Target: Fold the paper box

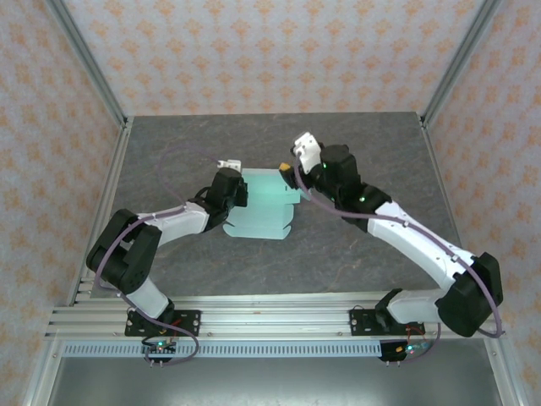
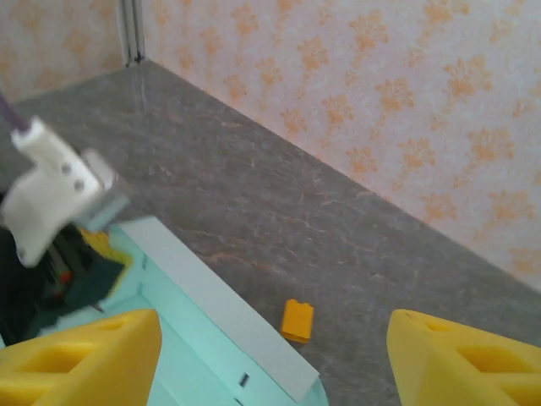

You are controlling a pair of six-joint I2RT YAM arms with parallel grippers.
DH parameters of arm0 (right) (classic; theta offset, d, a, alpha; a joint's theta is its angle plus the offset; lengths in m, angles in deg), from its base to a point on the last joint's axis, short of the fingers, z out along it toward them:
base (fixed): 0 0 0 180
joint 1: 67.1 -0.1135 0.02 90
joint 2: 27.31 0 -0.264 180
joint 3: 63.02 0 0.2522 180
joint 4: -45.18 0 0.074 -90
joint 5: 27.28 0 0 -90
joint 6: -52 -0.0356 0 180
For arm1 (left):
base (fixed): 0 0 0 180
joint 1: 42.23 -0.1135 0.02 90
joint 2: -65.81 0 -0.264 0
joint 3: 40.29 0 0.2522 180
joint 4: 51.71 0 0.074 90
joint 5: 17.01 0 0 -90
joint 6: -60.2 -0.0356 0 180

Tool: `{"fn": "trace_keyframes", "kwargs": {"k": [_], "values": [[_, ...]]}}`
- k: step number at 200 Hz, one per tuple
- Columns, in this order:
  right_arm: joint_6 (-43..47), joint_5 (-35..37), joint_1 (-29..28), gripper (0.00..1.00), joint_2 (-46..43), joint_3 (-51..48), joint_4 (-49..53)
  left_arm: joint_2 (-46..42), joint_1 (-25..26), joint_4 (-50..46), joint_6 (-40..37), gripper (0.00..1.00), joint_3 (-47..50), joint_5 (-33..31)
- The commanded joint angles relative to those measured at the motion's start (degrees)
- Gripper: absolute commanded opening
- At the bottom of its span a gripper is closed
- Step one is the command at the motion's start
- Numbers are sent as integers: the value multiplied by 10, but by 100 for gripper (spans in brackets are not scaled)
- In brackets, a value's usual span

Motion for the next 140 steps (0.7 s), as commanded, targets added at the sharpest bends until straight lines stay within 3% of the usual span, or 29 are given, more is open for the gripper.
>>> {"fn": "trace_keyframes", "kwargs": {"k": [1,60,140], "values": [[-210,-5,0,71,48,65,155,-26,4,-4,17,7,9,-24],[-271,-8,10,71,171,190,272,-44,7,-3,20,7,19,-32],[-294,-93,28,66,252,237,295,-50,11,-9,18,8,18,-38]]}}
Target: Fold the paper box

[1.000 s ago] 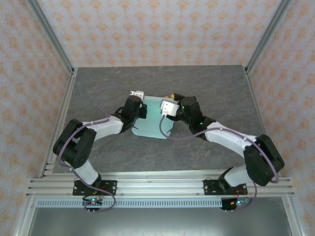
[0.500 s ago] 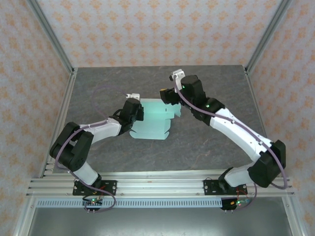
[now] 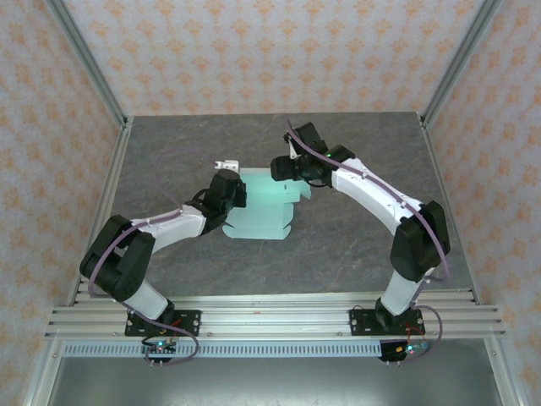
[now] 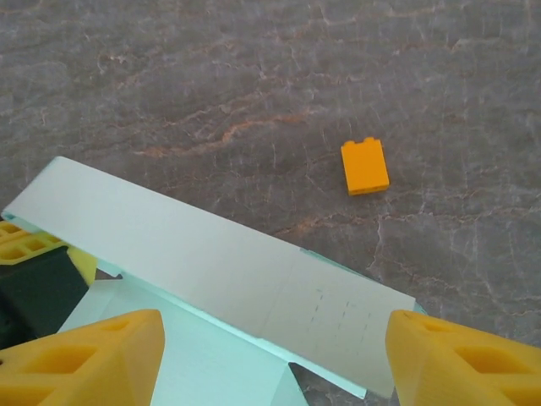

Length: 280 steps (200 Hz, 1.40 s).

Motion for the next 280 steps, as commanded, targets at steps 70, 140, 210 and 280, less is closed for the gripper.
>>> {"fn": "trace_keyframes", "kwargs": {"k": [70,140,210,280], "values": [[-42,-51,-1,60,13,-7,13,-11,6,-3,8,8,0,-26],[-31,-35,31,74,-69,-38,21,-12,7,-4,6,8,2,-30],[-86,-84,33,85,-108,-134,-45,-13,8,-8,4,8,-2,-28],[-114,-115,59,85,-67,-135,-105,-26,9,-10,0,8,4,-26]]}}
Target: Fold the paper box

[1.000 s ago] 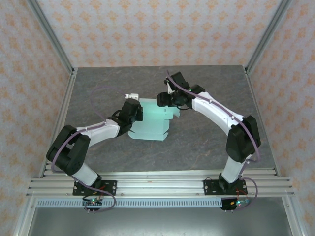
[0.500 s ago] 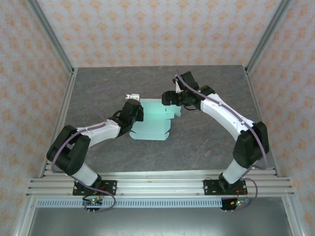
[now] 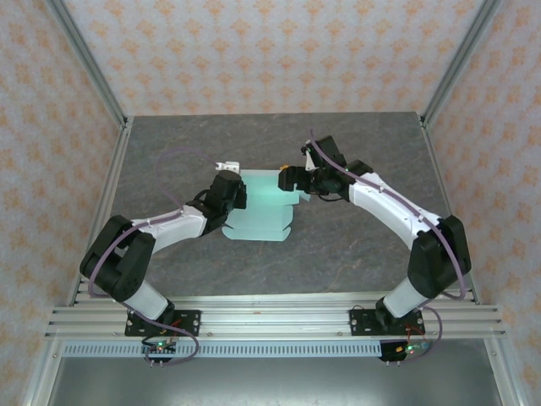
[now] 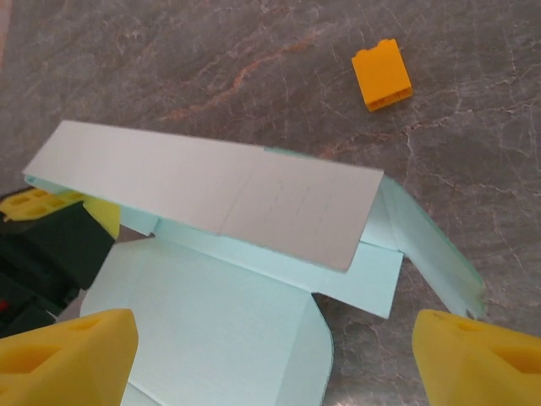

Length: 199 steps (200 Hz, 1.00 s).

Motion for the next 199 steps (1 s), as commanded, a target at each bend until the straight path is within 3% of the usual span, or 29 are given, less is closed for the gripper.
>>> {"fn": "trace_keyframes", "kwargs": {"k": [1,112,199], "values": [[-19,-18,14,85,22,8,-36,-26,3,2,0,8,4,-13],[33,-75,41,80,50,45,-34,-20,11,0,-22,8,2,-14],[87,-21,23,78,28,67,30,-16,13,-8,-22,8,-6,-15]]}}
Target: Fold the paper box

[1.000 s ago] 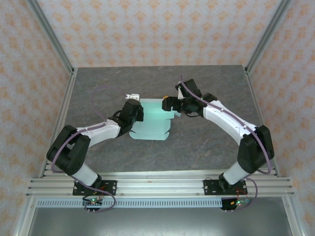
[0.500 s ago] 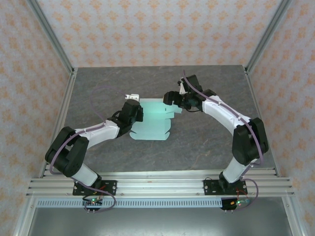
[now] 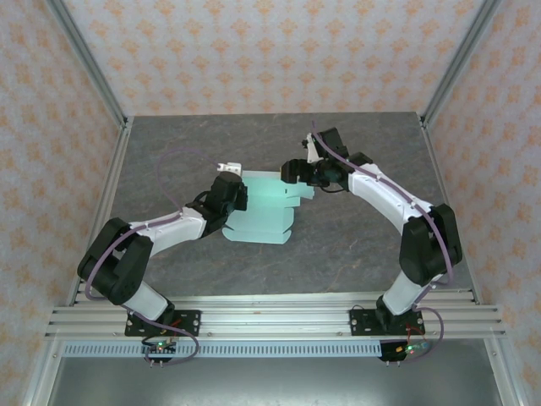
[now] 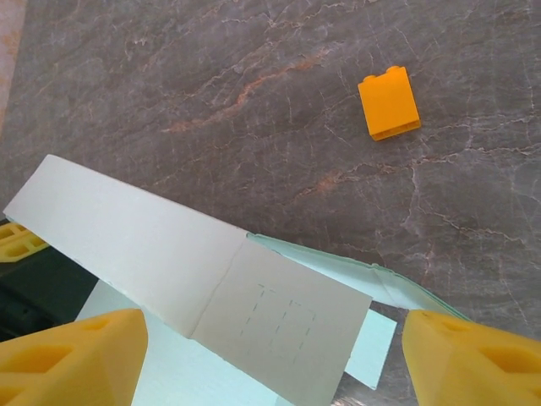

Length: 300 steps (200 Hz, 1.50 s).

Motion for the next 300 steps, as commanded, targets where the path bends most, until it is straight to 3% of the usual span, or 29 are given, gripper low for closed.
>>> {"fn": "trace_keyframes", "kwargs": {"k": [1,75,150,194,252,300], "values": [[29,28,-11,78,-19,32,27,-4,4,-6,-5,8,-12,-15],[55,48,-38,76,-7,60,57,-4,7,-6,-5,8,-13,-17],[-12,20,-61,72,7,16,-3,-5,10,-8,2,8,-14,-20],[-30,45,-61,70,15,22,0,-10,10,-7,3,8,-10,-21],[-151,-3,-61,67,23,-18,-123,-7,14,-5,4,8,-10,-18],[-212,-20,-61,52,25,-47,-204,-8,14,-4,5,8,-9,-18]]}}
